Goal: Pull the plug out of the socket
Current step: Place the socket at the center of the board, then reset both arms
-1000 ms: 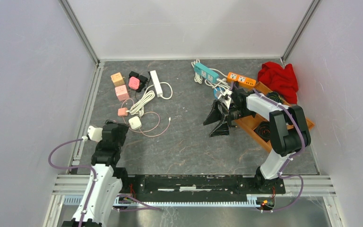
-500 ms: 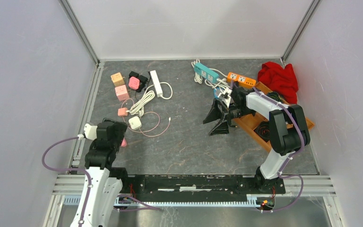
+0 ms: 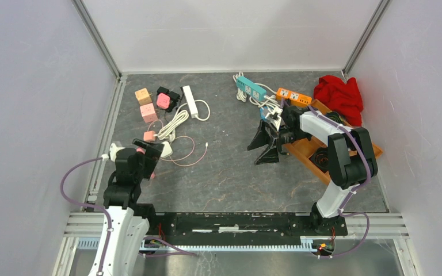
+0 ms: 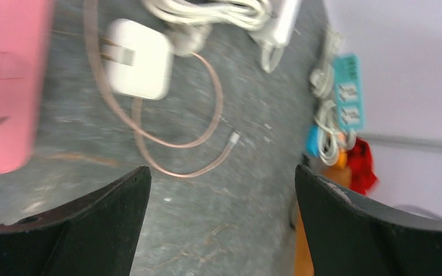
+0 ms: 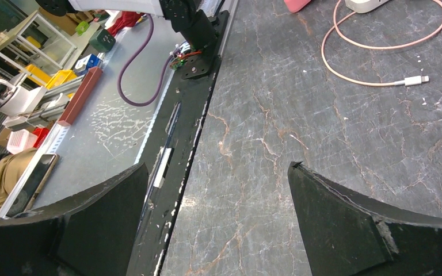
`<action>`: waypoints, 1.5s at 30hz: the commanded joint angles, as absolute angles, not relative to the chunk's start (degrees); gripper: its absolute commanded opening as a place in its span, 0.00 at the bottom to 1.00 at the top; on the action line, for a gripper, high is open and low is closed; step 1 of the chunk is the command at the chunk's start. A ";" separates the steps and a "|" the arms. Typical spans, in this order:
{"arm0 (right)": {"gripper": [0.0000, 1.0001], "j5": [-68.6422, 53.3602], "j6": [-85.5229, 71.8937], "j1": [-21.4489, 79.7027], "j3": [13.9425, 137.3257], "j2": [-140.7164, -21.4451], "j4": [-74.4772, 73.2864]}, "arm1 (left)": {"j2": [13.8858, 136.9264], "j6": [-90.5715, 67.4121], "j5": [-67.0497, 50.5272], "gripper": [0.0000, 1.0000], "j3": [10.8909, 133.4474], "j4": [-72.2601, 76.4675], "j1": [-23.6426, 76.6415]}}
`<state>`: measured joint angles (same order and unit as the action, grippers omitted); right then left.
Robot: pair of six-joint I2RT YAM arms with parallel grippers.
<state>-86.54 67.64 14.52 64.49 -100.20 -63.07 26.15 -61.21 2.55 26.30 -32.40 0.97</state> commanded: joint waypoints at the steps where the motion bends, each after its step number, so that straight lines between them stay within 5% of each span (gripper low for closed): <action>1: 0.98 -86.24 72.19 14.80 66.92 -99.06 -66.12 | 25.76 -54.63 -18.23 1.00 23.12 -13.52 0.70; 13: 0.98 -81.66 62.42 14.70 70.96 -98.14 -63.10 | 37.05 -47.88 -37.57 1.00 28.28 -1.31 4.29; 19: 0.98 -66.29 23.75 14.99 61.83 -86.65 -27.60 | 45.16 -39.25 -27.37 1.00 34.39 -1.55 24.82; 22: 0.98 -54.00 19.43 15.08 57.41 -77.82 -17.81 | 50.67 -35.41 -25.15 1.00 38.59 -4.24 29.42; 33: 0.98 -22.11 24.74 14.58 60.46 -60.20 -15.78 | 50.85 -21.67 -10.82 1.00 50.63 -15.38 29.75; 45: 0.98 -22.04 18.50 13.55 69.59 -48.68 -19.64 | 41.94 -13.73 3.76 1.00 67.77 -29.06 29.71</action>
